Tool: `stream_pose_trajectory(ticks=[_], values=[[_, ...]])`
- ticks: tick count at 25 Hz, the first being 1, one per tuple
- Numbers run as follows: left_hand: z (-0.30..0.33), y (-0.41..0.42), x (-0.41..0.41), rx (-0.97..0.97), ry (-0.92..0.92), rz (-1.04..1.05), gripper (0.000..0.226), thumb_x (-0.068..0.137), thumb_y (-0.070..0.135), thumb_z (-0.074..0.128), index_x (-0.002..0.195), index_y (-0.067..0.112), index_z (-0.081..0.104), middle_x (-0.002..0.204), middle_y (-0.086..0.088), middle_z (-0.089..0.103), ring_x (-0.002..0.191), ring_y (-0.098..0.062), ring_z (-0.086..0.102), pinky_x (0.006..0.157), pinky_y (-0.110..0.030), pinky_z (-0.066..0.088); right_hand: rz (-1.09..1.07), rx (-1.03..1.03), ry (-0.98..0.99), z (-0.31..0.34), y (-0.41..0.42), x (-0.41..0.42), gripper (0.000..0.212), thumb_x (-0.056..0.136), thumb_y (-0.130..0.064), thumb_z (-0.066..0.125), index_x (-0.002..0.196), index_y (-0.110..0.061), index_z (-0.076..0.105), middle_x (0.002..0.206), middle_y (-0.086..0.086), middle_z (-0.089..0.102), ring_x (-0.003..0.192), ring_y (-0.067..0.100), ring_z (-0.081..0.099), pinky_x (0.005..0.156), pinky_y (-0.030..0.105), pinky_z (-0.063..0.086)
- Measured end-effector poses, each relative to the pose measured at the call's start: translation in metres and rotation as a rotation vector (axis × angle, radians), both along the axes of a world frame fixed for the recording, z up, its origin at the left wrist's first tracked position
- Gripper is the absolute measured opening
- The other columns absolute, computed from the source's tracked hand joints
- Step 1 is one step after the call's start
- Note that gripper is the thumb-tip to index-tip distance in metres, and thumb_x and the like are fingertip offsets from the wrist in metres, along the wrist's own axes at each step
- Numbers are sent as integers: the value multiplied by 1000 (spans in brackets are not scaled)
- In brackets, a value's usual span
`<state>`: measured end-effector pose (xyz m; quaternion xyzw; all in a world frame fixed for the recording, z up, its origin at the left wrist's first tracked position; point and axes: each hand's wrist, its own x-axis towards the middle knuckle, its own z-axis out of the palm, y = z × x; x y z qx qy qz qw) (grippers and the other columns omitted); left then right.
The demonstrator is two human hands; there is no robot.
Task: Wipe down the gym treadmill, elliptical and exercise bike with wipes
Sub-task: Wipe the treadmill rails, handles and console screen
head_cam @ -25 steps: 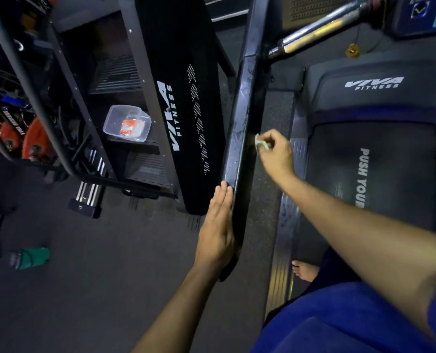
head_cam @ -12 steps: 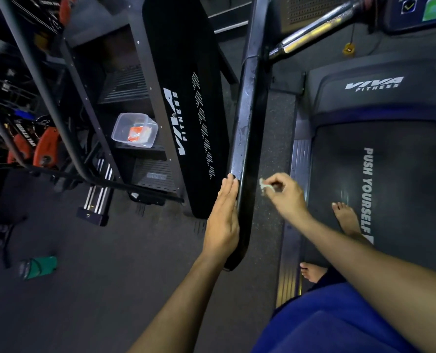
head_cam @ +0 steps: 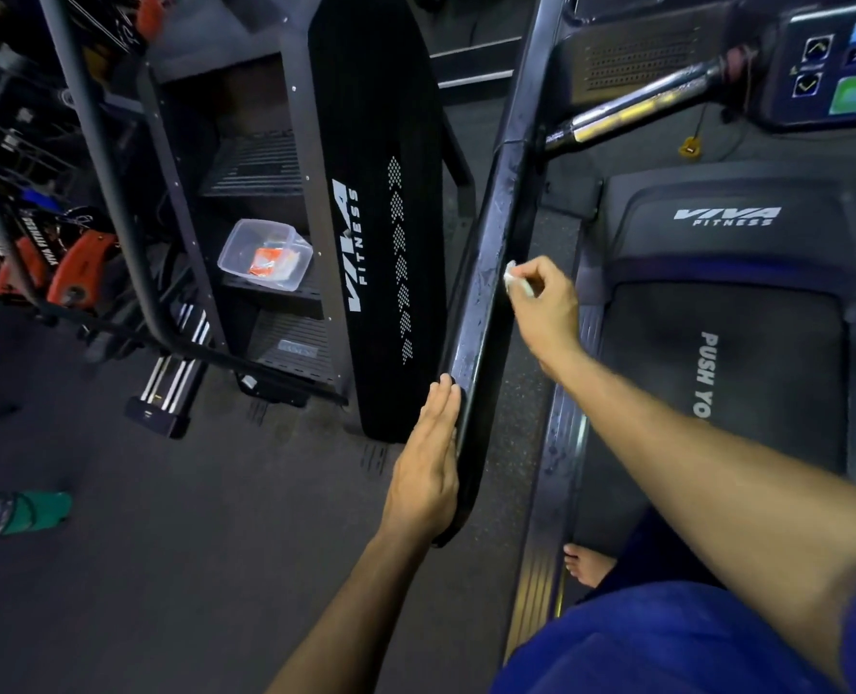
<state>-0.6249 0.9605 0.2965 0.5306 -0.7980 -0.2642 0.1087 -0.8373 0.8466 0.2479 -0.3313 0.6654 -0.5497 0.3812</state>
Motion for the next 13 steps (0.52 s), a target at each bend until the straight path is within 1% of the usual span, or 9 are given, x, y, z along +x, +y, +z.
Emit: stream_pose_trajectory(ticks=[2, 5, 7, 9, 13], values=[[-2, -1, 1, -14, 9, -1, 64, 101, -9, 37, 160, 18, 28, 167, 12, 16, 155, -4, 12, 124, -19, 13, 45, -22, 7, 1, 49, 26, 7, 93, -14, 66, 88, -16, 62, 94, 1, 66, 84, 13, 62, 70, 22, 48], [-6, -3, 2, -15, 15, -1, 64, 101, -9, 38, 159, 17, 30, 167, 9, 18, 154, -4, 15, 124, -19, 14, 171, -104, 39, 8, 121, 61, 10, 90, -3, 68, 90, -13, 65, 93, -3, 64, 87, 10, 63, 76, 20, 50], [-7, -2, 4, -15, 18, -8, 65, 100, -10, 39, 159, 15, 30, 167, 8, 19, 154, -4, 15, 124, -20, 15, 226, -107, 57, 6, 132, 66, 12, 89, -1, 68, 91, -13, 67, 94, -5, 63, 90, 9, 63, 78, 17, 49], [-7, -3, 4, -16, 14, -9, 65, 99, -10, 39, 159, 15, 30, 167, 8, 18, 154, -4, 14, 124, -21, 14, 172, -88, 74, 6, 103, 51, 11, 90, -2, 67, 91, -13, 66, 96, -1, 65, 89, 8, 62, 77, 12, 46], [-5, -3, 2, -12, 7, 2, 66, 99, -10, 38, 159, 16, 30, 167, 9, 18, 154, -2, 14, 124, -21, 15, 2, -85, 128, 9, -12, -4, 10, 90, -3, 63, 93, -11, 69, 98, 8, 66, 84, 14, 57, 69, 5, 37]])
